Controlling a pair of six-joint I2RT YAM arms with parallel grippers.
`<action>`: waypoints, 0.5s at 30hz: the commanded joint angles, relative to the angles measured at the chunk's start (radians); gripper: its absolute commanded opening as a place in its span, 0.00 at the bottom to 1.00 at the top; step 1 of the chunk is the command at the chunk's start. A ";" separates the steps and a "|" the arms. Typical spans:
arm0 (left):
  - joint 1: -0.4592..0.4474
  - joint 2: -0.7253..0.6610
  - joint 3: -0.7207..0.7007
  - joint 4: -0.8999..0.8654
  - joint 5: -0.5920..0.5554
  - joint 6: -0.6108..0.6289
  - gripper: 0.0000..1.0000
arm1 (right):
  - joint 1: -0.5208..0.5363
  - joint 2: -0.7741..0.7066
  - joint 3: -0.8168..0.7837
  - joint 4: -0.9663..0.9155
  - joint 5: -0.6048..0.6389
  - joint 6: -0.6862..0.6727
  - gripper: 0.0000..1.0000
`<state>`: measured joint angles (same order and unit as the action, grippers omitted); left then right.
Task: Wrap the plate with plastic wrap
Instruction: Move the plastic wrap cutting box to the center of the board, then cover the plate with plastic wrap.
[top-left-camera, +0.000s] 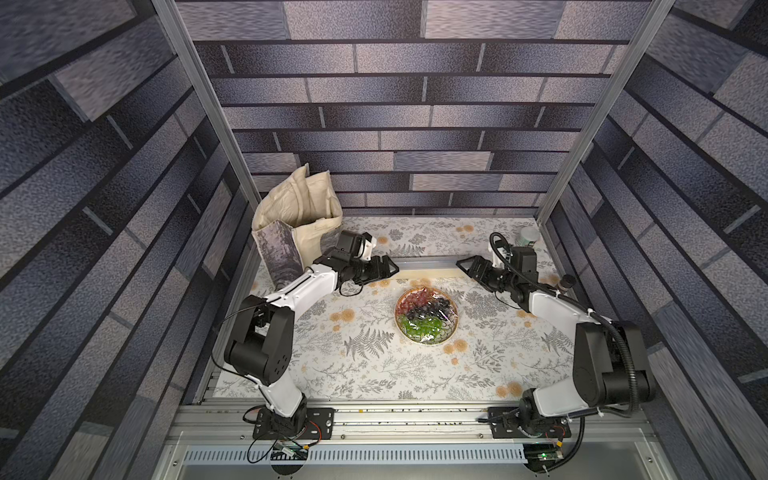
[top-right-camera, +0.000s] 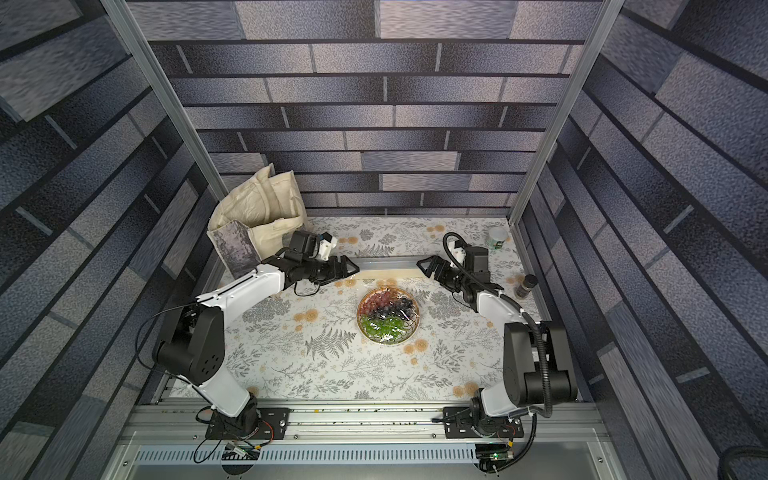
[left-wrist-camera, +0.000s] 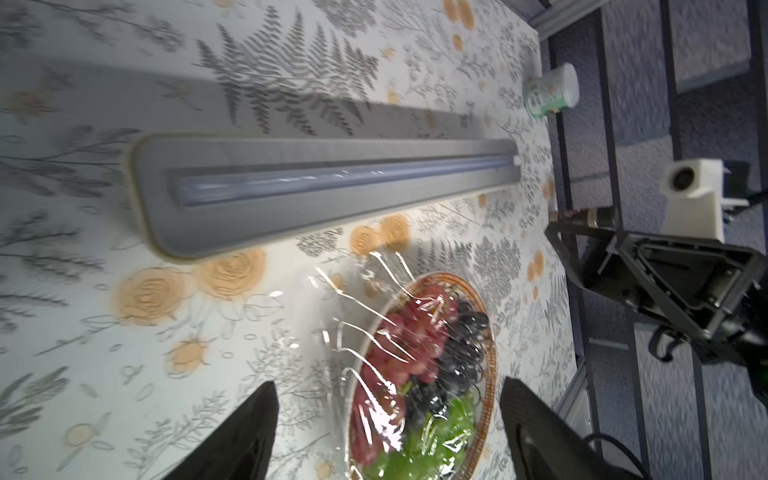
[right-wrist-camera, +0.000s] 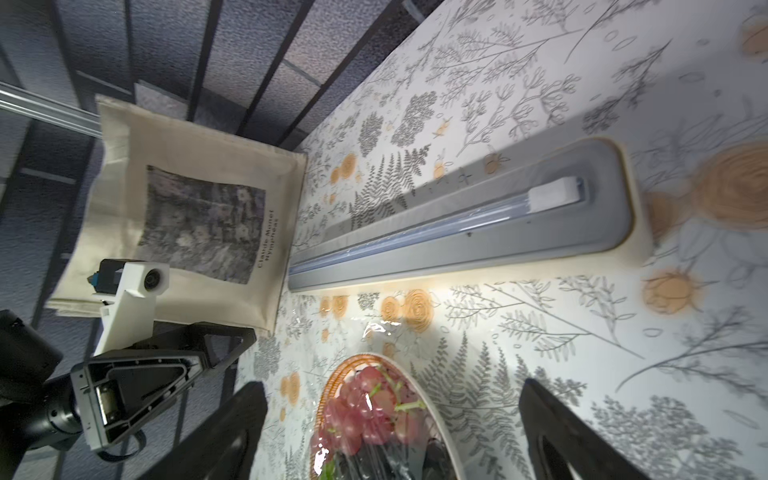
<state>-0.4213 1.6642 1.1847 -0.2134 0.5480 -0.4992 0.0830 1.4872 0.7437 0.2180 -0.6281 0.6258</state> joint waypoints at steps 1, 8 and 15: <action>-0.059 0.045 0.041 -0.019 0.021 0.060 0.87 | 0.011 0.038 -0.086 0.197 -0.130 0.131 0.96; -0.111 0.223 0.196 -0.070 0.020 0.099 0.86 | 0.063 0.134 -0.087 0.287 -0.123 0.175 0.96; -0.093 0.287 0.204 -0.112 -0.003 0.113 0.86 | 0.100 0.203 -0.092 0.316 -0.108 0.202 0.97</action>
<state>-0.5259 1.9541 1.3697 -0.2810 0.5629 -0.4202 0.1692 1.6680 0.6498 0.4835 -0.7277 0.8082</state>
